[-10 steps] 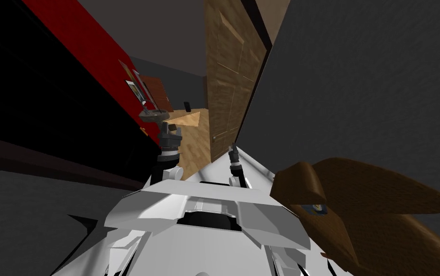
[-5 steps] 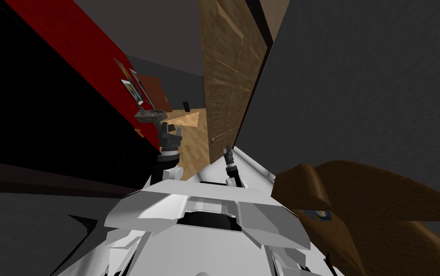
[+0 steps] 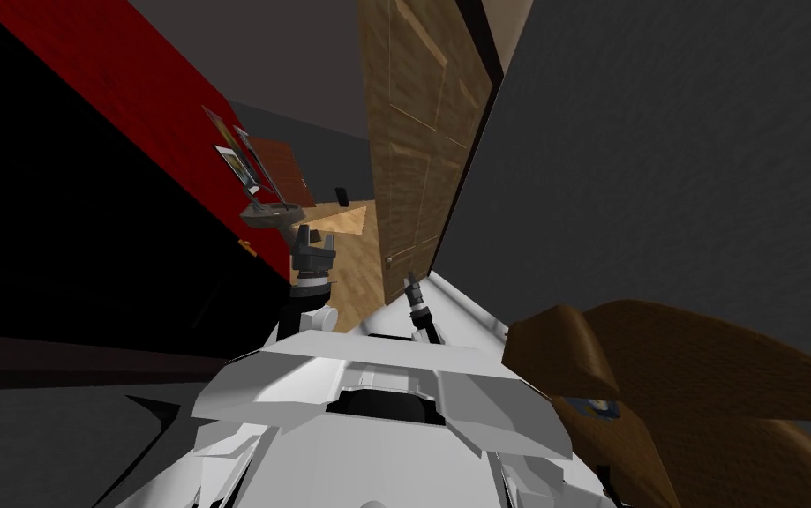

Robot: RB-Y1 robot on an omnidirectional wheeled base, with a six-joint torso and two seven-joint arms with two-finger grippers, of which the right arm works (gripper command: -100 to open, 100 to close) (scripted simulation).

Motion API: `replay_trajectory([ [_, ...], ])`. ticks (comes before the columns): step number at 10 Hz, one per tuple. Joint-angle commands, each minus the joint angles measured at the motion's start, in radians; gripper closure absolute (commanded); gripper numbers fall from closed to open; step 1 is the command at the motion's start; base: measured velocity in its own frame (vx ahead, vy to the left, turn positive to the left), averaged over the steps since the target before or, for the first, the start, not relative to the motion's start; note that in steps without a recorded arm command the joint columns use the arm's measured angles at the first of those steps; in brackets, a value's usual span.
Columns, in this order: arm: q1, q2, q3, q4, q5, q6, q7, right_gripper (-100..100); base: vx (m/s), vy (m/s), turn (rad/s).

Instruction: Push the door open

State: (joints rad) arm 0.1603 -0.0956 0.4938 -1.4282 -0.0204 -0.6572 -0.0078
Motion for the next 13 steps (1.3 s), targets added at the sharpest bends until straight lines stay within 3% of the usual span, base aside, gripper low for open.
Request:
replay_trajectory([
  [1, -0.020, -0.002, 0.027, 0.050, -0.002, -0.012, -0.007, -100, 0.100, -0.016, -0.016],
  [13, -0.135, -0.011, 0.207, 0.356, -0.012, -0.059, -0.047, -100, 0.103, -0.021, -0.013],
])
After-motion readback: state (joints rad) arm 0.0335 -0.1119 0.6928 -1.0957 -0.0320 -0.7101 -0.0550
